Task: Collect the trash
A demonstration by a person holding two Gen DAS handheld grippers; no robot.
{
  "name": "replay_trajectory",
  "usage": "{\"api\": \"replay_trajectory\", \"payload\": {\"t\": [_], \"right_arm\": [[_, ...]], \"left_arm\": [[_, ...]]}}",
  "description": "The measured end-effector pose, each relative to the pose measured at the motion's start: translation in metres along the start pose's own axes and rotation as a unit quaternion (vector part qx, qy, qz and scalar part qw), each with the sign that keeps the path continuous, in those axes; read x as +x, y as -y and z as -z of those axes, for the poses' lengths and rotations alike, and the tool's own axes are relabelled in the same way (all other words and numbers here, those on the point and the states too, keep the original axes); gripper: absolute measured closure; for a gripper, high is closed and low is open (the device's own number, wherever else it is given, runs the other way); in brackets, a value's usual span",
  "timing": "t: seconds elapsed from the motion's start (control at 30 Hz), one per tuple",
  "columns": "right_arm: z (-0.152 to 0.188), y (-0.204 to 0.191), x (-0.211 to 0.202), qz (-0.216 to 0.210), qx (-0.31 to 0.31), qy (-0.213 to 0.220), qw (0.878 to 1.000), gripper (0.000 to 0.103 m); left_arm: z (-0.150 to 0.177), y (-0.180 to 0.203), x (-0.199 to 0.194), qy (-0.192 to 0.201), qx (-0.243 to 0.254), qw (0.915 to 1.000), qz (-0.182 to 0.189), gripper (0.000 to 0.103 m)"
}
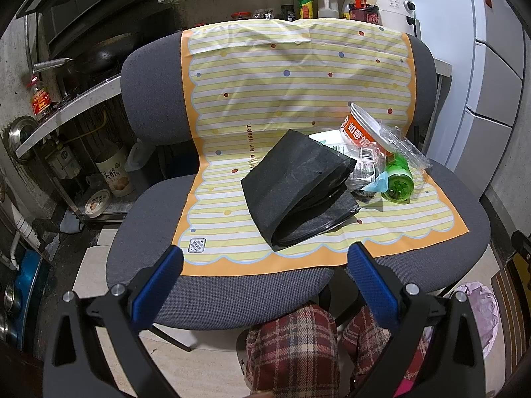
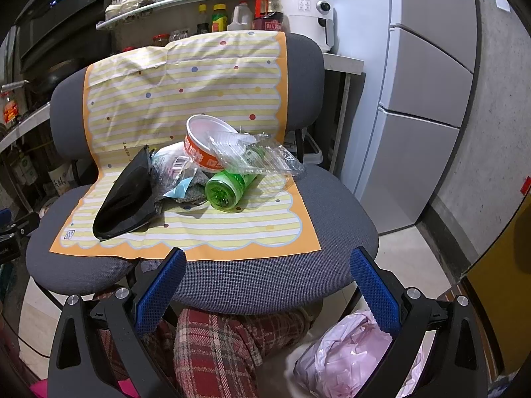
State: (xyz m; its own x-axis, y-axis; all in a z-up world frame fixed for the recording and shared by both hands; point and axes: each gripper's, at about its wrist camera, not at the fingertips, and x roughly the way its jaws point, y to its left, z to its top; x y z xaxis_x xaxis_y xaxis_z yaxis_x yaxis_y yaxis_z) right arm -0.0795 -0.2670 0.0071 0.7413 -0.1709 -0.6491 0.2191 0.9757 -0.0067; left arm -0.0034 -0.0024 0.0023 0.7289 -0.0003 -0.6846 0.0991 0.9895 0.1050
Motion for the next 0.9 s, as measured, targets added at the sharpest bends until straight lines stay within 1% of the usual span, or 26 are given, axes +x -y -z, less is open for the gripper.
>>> {"api": "replay_trajectory", "payload": {"t": [0.9], "right_arm": [[-0.0010, -0.0004, 0.0017, 0.000, -0.001, -0.003, 1.000, 0.006]], "left_arm": [[0.0039, 0.0017, 0.0006, -0.002, 0.000, 1.0000, 0.000, 0.007]]}}
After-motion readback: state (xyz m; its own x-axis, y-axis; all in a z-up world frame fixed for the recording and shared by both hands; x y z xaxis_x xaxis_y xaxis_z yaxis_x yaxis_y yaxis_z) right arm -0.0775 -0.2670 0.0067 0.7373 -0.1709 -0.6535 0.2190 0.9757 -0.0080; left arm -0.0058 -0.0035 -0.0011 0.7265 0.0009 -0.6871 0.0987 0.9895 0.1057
